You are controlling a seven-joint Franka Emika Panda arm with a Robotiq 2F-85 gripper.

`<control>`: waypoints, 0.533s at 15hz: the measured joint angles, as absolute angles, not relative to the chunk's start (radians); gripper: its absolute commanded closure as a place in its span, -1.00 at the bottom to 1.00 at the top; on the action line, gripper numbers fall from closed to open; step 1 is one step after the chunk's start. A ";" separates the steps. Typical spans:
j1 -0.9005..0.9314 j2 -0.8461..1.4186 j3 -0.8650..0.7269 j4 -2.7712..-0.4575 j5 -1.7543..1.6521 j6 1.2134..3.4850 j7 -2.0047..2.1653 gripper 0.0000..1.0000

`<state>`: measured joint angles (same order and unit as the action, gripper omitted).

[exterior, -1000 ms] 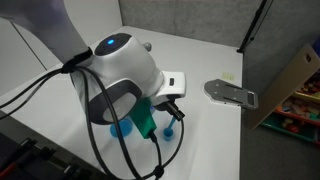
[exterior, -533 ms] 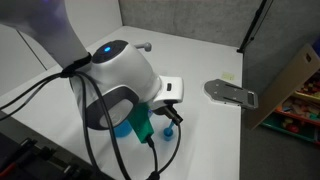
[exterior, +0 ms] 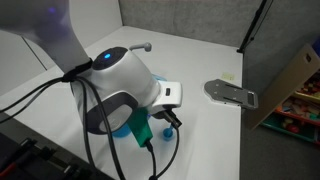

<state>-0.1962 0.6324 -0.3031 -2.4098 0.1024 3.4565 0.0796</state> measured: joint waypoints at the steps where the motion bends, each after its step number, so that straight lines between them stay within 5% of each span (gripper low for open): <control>1: -0.196 0.633 -0.303 -2.407 0.107 3.456 0.079 0.84; 8: -0.191 0.633 -0.303 -2.395 0.128 3.456 0.079 0.84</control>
<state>-0.1909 0.6327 -0.3031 -2.3950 0.1278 3.4562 0.0790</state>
